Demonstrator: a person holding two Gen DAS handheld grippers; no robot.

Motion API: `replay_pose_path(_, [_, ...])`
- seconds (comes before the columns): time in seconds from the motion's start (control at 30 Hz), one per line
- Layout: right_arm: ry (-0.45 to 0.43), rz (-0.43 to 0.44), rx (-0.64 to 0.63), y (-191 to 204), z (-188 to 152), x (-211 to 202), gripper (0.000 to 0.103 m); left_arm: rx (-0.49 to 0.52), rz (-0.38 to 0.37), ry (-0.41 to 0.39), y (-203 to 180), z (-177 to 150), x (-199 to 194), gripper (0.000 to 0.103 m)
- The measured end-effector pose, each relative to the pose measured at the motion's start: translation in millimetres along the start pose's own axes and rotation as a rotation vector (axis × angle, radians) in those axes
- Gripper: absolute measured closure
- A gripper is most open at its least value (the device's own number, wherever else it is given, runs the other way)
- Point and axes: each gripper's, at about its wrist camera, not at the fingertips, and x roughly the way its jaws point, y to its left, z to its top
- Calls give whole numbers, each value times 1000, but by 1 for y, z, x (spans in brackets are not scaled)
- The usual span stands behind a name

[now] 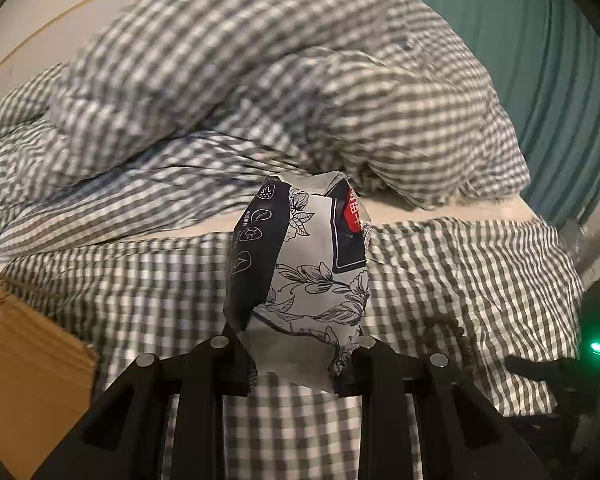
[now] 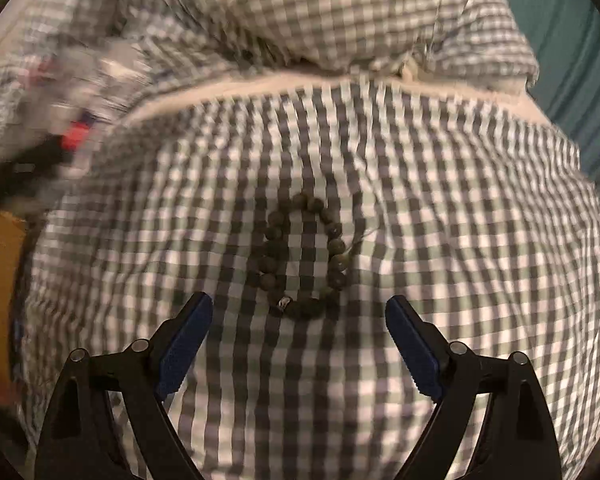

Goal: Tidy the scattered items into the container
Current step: 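Grasp the silver patterned snack bag with the left tool while the right tool grasps the bead bracelet, then carry the snack bag and bracelet over the box and open both tools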

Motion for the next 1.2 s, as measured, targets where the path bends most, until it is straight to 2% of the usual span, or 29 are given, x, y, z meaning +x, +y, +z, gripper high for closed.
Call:
replay_pose_path(0.13, [89, -9, 81, -7, 8, 42, 15, -2, 11, 16, 13, -2, -3, 77])
replay_pose_path(0.17, [99, -26, 75, -7, 9, 49, 12, -2, 15, 20, 16, -3, -4, 77])
replay_pose_path(0.23, [76, -54, 48, -2, 9, 49, 16, -7, 19, 31, 23, -7, -5, 77])
replay_pose_path(0.27, [68, -62, 46, -2, 8, 46, 37, -8, 20, 38, 26, -8, -5, 77])
replay_pose_path(0.3, [50, -84, 47, -3, 6, 39, 65, -8, 22, 43, 28, -9, -5, 77])
replay_pose_path(0.33, [34, -103, 42, -5, 4, 32, 79, -8, 24, 46, 29, -10, -6, 77])
replay_pose_path(0.37, [29, -79, 46, -9, 3, 25, 92, -8, 26, 48, 31, -10, -8, 77])
replay_pose_path(0.4, [31, 3, 68, -15, 0, 17, 92, -10, 28, 45, 33, -10, -11, 77])
replay_pose_path(0.43, [28, 43, 78, -18, -2, 9, 92, -11, 27, 42, 34, -10, -14, 77])
replay_pose_path(0.53, [-19, 22, 63, -21, -10, -15, 92, -13, 28, 23, 36, -7, -29, 77])
replay_pose_path(0.67, [-41, 70, 54, -21, -15, -43, 92, -22, 30, -11, 41, -6, -55, 76])
replay_pose_path(0.83, [-81, 141, 49, -2, -25, -79, 92, -121, 56, -42, 71, -14, -101, 75])
replay_pose_path(1.0, [-132, 169, -17, 51, -28, -115, 92, -160, 102, -122, 118, -26, -164, 72])
replay_pose_path(1.07, [-151, 198, -69, 85, -24, -132, 92, -197, 109, -150, 142, -30, -187, 70])
replay_pose_path(1.2, [-202, 286, -185, 170, -20, -169, 92, -235, 169, -176, 196, -43, -223, 70])
